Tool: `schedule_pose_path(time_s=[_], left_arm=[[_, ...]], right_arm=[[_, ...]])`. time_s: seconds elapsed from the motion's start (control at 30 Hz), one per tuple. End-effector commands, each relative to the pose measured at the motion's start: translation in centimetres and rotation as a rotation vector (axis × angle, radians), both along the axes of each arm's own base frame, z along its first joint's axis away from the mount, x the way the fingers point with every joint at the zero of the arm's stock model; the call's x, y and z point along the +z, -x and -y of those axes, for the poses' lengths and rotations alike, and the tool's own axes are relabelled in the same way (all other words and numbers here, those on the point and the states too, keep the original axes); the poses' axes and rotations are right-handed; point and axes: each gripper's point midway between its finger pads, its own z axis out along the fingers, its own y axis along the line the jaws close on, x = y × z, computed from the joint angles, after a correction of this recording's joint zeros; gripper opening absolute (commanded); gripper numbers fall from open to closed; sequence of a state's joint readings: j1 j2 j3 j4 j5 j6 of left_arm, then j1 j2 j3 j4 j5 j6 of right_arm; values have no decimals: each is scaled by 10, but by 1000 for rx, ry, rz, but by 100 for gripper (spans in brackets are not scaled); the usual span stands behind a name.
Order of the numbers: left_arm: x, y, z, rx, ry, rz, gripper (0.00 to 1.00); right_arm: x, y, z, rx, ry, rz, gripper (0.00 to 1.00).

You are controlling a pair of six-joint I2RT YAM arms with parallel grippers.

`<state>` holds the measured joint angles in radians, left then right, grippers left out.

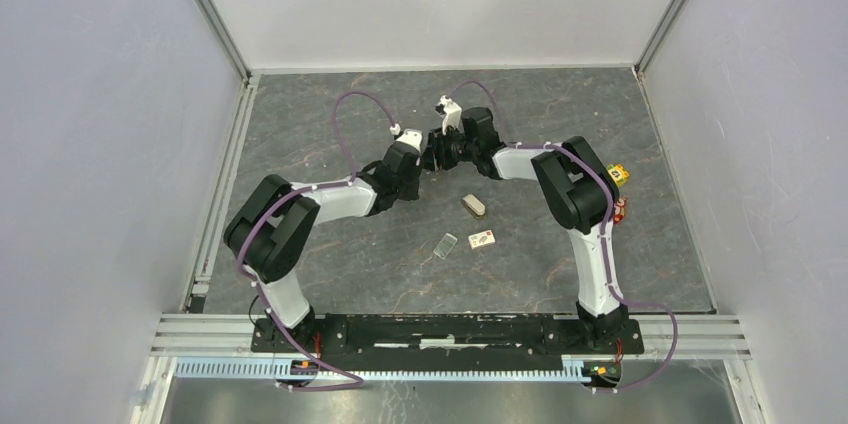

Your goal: Load the staples into the stapler

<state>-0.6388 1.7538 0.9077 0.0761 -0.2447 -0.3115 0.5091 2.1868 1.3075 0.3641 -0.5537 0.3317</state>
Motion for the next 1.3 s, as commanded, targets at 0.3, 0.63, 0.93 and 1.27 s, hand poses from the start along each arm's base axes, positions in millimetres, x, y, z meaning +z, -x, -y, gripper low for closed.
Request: schedule_pose_path(time_s=[0.3, 0.63, 0.93, 1.27], left_arm=[[-1, -9, -4, -19, -48, -31, 37], [1, -4, -2, -79, -55, -33, 29], [12, 6, 20, -207, -3, -7, 24], [11, 32, 31, -307, -17, 12, 23]], right_arm=[[41, -19, 30, -138, 41, 102, 46], [50, -19, 38, -148, 27, 121, 46], [49, -13, 45, -151, 18, 109, 47], [36, -12, 44, -173, 4, 49, 47]])
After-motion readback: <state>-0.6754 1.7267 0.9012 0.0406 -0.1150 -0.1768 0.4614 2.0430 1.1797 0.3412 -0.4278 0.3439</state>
